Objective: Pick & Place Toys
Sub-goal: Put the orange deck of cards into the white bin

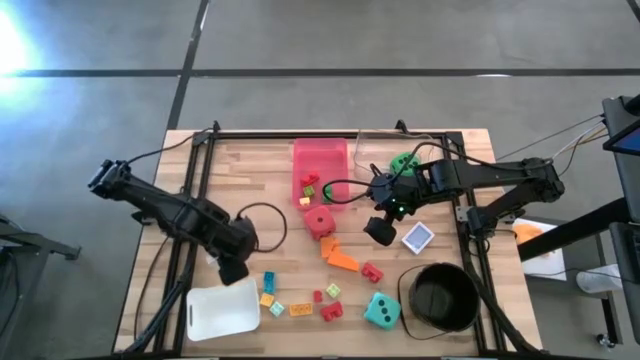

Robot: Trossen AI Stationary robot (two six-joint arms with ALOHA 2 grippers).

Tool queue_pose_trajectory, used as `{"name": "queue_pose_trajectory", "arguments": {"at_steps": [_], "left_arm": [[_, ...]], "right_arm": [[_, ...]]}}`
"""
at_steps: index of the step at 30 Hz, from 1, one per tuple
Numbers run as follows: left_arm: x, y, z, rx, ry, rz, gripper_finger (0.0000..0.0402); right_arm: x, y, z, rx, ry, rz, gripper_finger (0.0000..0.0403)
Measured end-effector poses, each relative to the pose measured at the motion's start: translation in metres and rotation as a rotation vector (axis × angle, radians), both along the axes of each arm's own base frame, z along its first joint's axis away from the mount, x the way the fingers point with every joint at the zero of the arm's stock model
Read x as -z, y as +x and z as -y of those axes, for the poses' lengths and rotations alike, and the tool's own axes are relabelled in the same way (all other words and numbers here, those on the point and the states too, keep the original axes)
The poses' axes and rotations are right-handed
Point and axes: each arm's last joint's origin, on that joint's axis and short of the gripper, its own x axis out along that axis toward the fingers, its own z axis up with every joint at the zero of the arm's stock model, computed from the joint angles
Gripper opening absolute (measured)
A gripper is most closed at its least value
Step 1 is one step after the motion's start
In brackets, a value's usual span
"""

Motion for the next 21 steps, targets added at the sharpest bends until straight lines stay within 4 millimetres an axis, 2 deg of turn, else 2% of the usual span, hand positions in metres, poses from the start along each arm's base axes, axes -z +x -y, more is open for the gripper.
{"name": "queue_pose_trajectory", "arguments": {"at_steps": [7,15,21], "left_arm": [[0.0,-0.001,0.038,0.107,-0.025,-0.021,0.0063],[0.024,-0.005,0.088,0.162,-0.027,-0.085,0.0063],[0.053,0.003,0.108,0.193,0.031,-0.152,0.0063]], "right_arm": [[0.0,0.0,0.0,0.0,0.0,0.0,0.0367],[0.0,0.0,0.0,0.0,0.0,0.0,0.0367],[0.0,0.0,0.0,0.0,0.0,0.0,0.0367]]}}
